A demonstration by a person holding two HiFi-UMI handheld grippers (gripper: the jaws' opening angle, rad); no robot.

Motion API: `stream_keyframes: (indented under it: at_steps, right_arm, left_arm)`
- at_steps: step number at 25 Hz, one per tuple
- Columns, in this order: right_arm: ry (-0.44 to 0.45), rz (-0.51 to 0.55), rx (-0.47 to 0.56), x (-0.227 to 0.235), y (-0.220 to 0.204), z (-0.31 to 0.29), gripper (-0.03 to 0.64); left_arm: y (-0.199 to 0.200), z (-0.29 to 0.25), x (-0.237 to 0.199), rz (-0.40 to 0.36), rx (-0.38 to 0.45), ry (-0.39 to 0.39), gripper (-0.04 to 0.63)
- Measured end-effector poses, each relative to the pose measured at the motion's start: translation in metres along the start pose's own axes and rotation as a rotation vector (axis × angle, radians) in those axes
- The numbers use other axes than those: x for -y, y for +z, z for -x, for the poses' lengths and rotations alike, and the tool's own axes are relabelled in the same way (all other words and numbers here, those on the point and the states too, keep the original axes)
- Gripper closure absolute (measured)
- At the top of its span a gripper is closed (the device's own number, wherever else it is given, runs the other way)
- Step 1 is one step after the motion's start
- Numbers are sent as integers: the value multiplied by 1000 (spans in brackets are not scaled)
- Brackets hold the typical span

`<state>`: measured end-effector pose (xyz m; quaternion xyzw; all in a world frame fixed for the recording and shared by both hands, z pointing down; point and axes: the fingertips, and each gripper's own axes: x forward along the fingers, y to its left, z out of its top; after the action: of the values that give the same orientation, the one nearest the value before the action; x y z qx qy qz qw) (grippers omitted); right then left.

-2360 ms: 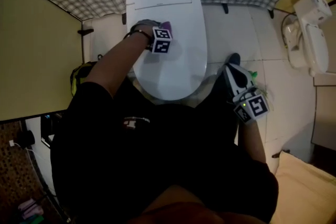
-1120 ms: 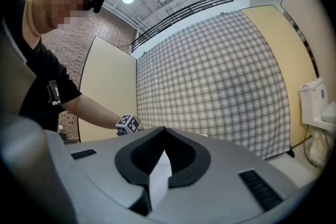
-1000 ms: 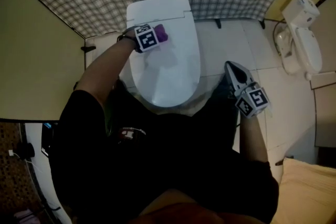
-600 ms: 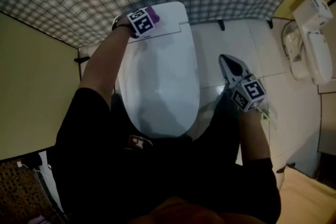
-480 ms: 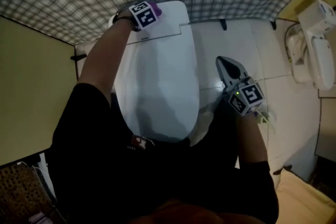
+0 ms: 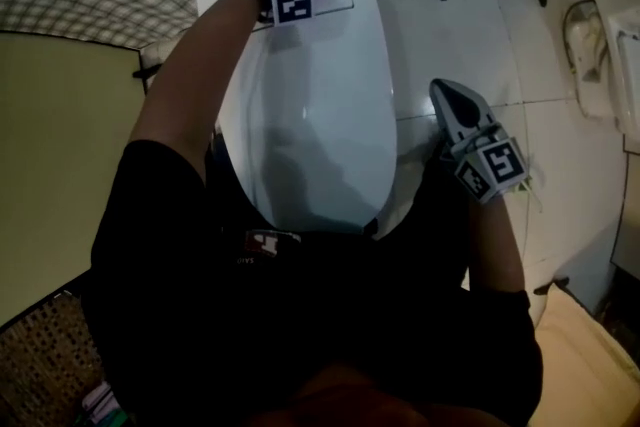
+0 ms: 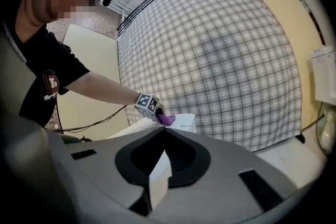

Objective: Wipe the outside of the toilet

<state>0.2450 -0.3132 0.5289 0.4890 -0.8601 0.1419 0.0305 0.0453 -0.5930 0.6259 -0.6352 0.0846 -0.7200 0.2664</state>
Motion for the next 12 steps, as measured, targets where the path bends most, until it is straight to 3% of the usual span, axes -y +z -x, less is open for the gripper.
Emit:
stream_keyframes:
  at_steps: [6,12]
  right_arm:
    - [-35,19,27,-55,12,67,611]
    - [-53,54,-35,-121,-17,132,611]
  left_arm:
    - [25,57,137,-144,7,-71,503]
    - [45,116,277,-181,62,-105,503]
